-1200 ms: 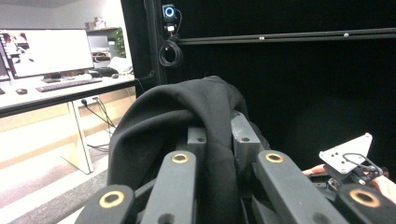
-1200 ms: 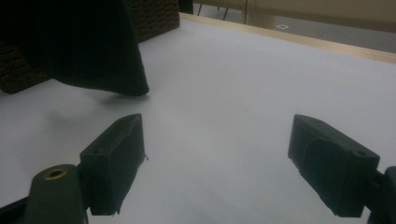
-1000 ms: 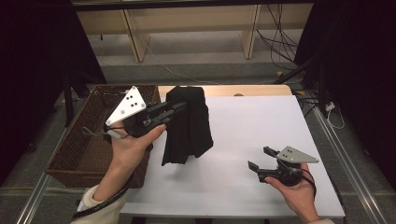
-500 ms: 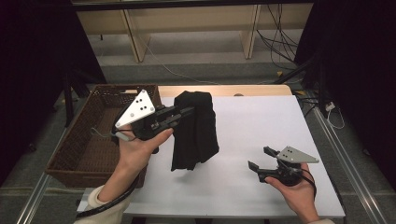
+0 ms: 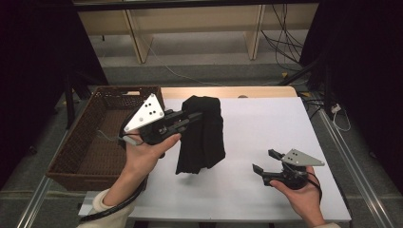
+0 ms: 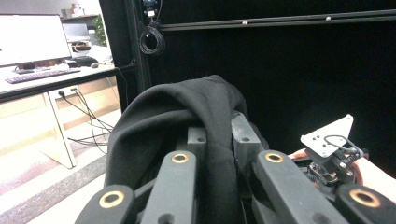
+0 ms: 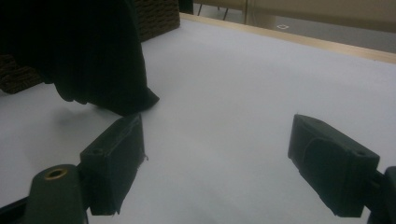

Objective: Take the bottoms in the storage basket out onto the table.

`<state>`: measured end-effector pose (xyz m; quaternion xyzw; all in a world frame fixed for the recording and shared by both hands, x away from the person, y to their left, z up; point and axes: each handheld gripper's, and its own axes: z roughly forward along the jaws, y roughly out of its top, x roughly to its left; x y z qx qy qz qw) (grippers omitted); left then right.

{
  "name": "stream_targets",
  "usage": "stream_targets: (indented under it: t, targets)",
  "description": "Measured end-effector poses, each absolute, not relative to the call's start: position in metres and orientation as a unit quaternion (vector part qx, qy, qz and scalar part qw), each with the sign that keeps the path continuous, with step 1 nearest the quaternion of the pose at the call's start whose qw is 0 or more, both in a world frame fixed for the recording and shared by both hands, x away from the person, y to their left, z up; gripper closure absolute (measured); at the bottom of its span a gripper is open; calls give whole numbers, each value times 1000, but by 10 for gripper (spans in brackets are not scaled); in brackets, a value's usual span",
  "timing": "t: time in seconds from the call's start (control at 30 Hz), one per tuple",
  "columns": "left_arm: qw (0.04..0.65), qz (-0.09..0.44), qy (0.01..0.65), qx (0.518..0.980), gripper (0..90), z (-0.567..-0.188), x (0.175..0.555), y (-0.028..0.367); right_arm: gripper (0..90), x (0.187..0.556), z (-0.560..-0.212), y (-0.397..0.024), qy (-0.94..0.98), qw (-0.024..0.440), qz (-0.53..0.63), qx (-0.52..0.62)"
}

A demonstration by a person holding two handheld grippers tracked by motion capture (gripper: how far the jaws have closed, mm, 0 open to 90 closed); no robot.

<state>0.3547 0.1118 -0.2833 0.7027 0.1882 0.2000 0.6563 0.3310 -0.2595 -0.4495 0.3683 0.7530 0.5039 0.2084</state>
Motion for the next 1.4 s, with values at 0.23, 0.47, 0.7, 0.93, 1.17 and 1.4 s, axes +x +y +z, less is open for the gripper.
stream_targets:
  t: [0.23,0.47,0.7,0.93,1.17,1.4]
  targets:
    - [653,194,188,708,812,-287,356,108,194,331,-450,-259,754,207,503,368]
    - [648,189,189,713,812,-292,357,104,194,331,-450,-259,754,208,503,369]
    - [642,185,190,720,813,-296,359,100,194,331,-449,-260,754,208,503,369]
    - [639,182,189,723,812,-300,360,97,195,331,-450,-260,754,207,502,368]
    - [631,176,193,731,812,-307,364,94,194,331,-450,-260,755,207,502,368]
    - [626,170,196,736,812,-313,367,91,194,331,-450,-259,755,206,502,368]
